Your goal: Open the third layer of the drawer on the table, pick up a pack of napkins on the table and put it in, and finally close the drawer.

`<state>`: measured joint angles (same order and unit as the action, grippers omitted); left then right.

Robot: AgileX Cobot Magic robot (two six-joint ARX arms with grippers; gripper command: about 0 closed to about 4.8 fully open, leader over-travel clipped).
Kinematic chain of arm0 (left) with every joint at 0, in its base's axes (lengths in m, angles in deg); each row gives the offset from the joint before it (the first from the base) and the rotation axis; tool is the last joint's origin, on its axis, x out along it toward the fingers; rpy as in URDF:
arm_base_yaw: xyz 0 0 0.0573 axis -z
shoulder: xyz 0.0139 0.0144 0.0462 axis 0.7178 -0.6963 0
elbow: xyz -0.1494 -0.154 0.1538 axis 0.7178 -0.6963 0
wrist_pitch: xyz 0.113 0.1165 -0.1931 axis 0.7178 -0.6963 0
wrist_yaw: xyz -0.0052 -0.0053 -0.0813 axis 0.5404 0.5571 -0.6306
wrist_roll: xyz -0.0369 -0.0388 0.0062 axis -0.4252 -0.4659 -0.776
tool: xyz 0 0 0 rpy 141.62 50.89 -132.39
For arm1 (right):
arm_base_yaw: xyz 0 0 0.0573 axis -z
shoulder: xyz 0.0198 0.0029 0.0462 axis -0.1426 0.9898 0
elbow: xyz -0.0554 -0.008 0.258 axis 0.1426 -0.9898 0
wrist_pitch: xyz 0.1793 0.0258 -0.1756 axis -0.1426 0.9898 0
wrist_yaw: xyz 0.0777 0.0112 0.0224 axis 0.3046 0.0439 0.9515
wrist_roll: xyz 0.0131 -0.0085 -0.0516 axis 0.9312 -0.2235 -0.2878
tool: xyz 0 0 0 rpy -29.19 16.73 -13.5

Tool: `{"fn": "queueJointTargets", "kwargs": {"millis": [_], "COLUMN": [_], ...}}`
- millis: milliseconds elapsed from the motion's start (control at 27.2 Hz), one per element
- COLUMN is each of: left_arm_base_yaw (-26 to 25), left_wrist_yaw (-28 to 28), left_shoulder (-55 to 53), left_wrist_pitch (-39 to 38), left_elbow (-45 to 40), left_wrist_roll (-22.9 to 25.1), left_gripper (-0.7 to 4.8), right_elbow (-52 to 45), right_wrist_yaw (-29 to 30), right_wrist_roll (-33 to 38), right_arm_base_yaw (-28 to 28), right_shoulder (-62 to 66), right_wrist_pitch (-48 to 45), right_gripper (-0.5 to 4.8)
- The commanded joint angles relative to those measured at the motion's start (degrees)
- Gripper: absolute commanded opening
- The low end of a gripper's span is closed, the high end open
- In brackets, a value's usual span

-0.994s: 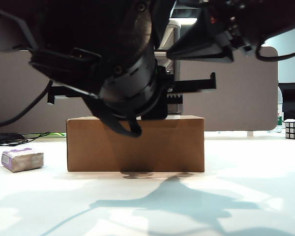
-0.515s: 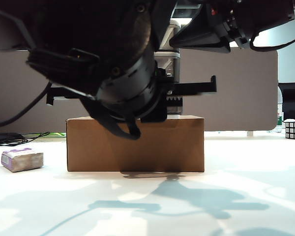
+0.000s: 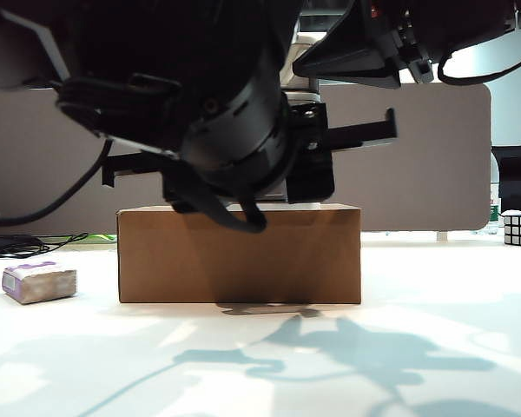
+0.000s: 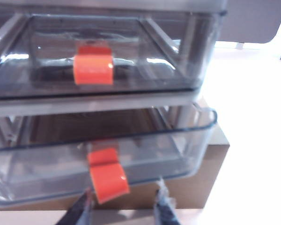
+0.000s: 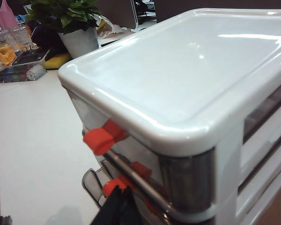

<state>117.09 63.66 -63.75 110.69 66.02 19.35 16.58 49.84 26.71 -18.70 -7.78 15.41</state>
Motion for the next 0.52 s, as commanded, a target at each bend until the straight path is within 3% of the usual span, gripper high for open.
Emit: {"fn": "queueJointTargets", "kwargs": {"millis": [37,147,515], "left_arm_base_yaw": [-1.53,-2.97,-3.91], "left_wrist_yaw": [-0.50,-3.48,-3.65], "left_shoulder": [0.33,0.33,0.31], "left_wrist_pitch": [0.85,2.36,3.67], "left_elbow": [0.24,0.24,0.59], "left_wrist_roll": [0.02,0.02,0.04], "left_gripper": [1.44,1.44,1.44], "right_elbow": [0.20,0.20,0.20], "right_wrist_yaw": [0.46,0.61,0.63], "right_wrist_roll": [0.22,0.20,0.22], "right_arm_base_yaw": [0.00,0.00,0.00], "right_shoulder": [-0.17,-0.17,-0.17], "right_wrist_pitch": [-0.61,-0.61,-0.63], "right_gripper": [-0.06,-0.06,-0.06]}}
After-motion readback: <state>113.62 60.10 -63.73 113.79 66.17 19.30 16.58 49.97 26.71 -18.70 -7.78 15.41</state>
